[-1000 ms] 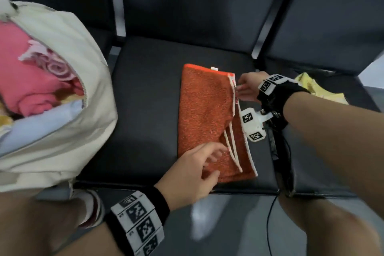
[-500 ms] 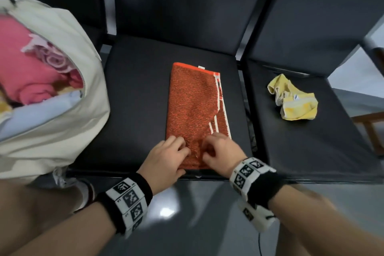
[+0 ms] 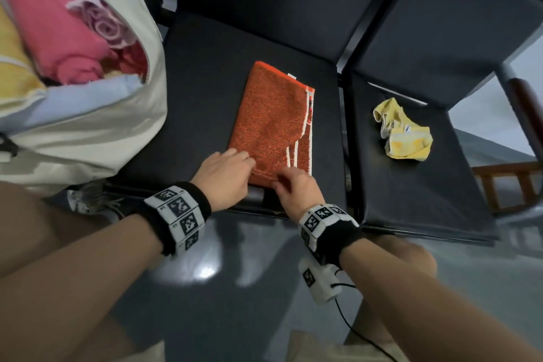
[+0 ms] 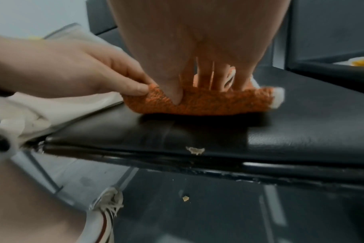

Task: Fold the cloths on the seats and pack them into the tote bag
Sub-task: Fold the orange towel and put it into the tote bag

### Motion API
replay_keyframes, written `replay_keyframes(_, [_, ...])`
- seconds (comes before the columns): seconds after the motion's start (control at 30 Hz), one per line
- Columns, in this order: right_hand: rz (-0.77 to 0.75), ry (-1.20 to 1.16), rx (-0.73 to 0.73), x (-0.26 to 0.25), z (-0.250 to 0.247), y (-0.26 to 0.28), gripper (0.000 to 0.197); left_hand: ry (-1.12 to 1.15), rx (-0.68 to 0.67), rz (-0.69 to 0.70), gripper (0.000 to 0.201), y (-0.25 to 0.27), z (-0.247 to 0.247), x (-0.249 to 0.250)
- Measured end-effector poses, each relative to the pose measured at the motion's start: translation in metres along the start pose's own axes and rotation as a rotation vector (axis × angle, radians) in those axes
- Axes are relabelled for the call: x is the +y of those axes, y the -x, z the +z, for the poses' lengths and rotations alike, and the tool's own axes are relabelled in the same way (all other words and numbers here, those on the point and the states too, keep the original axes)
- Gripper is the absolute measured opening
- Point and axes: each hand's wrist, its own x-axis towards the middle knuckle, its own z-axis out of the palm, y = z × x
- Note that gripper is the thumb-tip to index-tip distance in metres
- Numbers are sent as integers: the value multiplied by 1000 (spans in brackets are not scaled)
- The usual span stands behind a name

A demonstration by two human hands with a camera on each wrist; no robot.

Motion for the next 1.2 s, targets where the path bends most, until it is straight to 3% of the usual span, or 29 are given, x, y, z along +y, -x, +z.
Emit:
replay_keyframes(0.1, [111, -134, 18, -2, -4, -2, 12, 146, -5, -47, 25, 1, -7, -2])
replay_keyframes(0.23, [111, -72, 23, -2, -4, -7, 8, 205, 46, -118, 9, 0, -10, -6])
replay_keyframes(0.33, [30, 87, 81, 0, 2, -6, 8, 186, 6, -141, 14, 0, -8, -7])
replay_keyframes(0.47, [-196, 220, 237, -4, 14, -2, 10, 102, 10, -125, 18, -2, -1, -7])
replay_keyframes(0.63, [-263, 310, 128, -5, 26, 8, 10, -44, 140, -147, 10, -6, -3, -4])
replay_keyframes(0.73, [-225, 328, 111, -9, 28, 7, 18, -54, 217, 0, 15, -5, -1, 2])
replay_keyframes(0.87, [-174, 277, 70, -13, 26, -2, 16, -46, 143, 129, 11, 3, 7, 13])
replay_keyframes(1.0, [-118, 237, -70, -13, 15, -11, 22, -88, 76, 60, 23, 6, 10, 15])
replay_keyframes(1.07, [-94, 182, -126, -12, 11, -14, 25, -104, 58, 40, 20, 4, 8, 13])
replay_keyframes(1.2, [-81, 122, -142, -9, 5, -12, 29, -183, 10, 51, 22, 5, 3, 16])
